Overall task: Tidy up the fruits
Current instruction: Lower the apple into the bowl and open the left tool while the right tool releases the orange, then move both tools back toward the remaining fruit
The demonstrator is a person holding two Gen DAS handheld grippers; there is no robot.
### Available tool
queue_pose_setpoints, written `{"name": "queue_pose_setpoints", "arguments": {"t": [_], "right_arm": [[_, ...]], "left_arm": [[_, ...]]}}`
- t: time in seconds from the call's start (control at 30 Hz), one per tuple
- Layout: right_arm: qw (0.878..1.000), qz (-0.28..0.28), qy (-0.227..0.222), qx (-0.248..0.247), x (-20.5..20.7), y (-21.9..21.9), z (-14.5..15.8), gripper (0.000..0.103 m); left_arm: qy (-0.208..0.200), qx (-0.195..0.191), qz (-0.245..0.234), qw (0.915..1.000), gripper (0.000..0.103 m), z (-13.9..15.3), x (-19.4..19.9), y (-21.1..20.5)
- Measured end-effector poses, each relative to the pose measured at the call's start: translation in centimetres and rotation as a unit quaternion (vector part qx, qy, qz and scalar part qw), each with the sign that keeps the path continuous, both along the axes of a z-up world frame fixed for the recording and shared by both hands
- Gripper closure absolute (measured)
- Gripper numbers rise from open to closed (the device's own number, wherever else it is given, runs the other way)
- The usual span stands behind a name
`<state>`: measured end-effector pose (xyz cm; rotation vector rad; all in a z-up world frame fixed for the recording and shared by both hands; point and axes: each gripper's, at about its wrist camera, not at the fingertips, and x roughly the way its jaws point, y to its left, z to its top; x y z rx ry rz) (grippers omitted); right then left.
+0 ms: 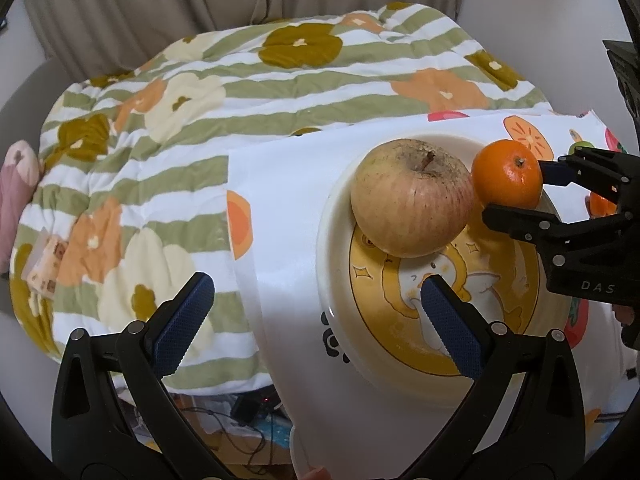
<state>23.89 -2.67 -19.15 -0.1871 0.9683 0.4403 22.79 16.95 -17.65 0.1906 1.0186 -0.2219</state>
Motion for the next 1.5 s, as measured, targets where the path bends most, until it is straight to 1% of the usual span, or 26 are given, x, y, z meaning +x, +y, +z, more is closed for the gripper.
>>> {"name": "queue_pose_setpoints", "arguments": {"t": [0.07,0.13,0.17,0.2,0.37,0.47,0.57,0.67,0.8,0.9,0.97,1.07,1.13,1.23,1.37,1.5], "right_arm": [[1.000,0.002,-0.004,0.001,0.0,0.0,0.0,0.047],[1.000,0.001,-0.017,0.009,0.0,-0.1,0.4,0.034],[1.000,0.002,-0.019,0.012,0.1,-0.1,0.6,0.016],[1.000,0.003,-0.017,0.012,0.1,-0.1,0.7,0.008],[0.999,0.002,-0.033,0.003,-0.2,-0.1,1.4,0.008],[1.000,-0.002,-0.026,-0.005,-0.5,-0.2,1.9,0.008],[1.000,-0.010,-0.021,-0.001,-1.0,-0.7,3.0,0.008],[1.000,-0.018,-0.024,0.003,-2.0,-1.3,4.7,0.008],[0.999,-0.028,-0.027,0.025,-3.4,-2.6,6.7,0.008],[0.998,-0.029,-0.033,0.044,-4.9,-4.0,8.4,0.008],[0.998,-0.031,-0.039,0.048,-5.9,-4.9,9.4,0.008],[0.996,-0.043,-0.053,0.053,-7.5,-6.8,10.9,0.008],[0.995,-0.062,-0.050,0.067,-8.3,-8.8,11.7,0.008],[0.992,-0.090,-0.052,0.075,-9.4,-11.9,12.4,0.008],[0.989,-0.120,-0.054,0.070,-10.9,-15.9,12.6,0.008],[0.988,-0.136,-0.052,0.055,-12.0,-19.5,11.9,0.008]], "left_arm": [[0.000,0.001,0.000,1.0000,0.000,0.0,-0.1,0.2],[-0.001,0.000,0.000,1.0000,0.000,0.0,-0.1,0.2],[-0.001,0.000,0.001,1.0000,0.000,0.0,-0.1,0.3],[-0.002,-0.001,0.003,1.0000,0.000,0.0,-0.2,0.3],[-0.003,-0.007,0.012,0.9999,0.000,0.4,-0.6,0.8],[-0.005,-0.012,0.018,0.9998,0.000,1.0,-1.0,0.9],[-0.009,-0.007,0.024,0.9996,0.000,1.9,-1.4,0.8],[-0.021,-0.003,0.030,0.9993,0.000,3.2,-2.1,0.6],[-0.042,0.012,0.050,0.9978,0.000,5.6,-3.6,-0.4],[-0.058,0.007,0.062,0.9963,0.000,7.6,-4.9,-1.3],[-0.067,0.001,0.070,0.9953,0.000,8.8,-5.9,-2.2],[-0.079,-0.007,0.079,0.9937,0.000,10.3,-7.4,-3.8],[-0.088,-0.017,0.082,0.9925,0.000,11.0,-8.4,-4.9],[-0.094,-0.015,0.082,0.9921,0.000,11.6,-9.5,-7.0],[-0.090,-0.020,0.077,0.9927,0.000,11.6,-10.5,-10.2],[-0.080,-0.021,0.067,0.9943,0.000,10.7,-11.4,-13.7]]}}
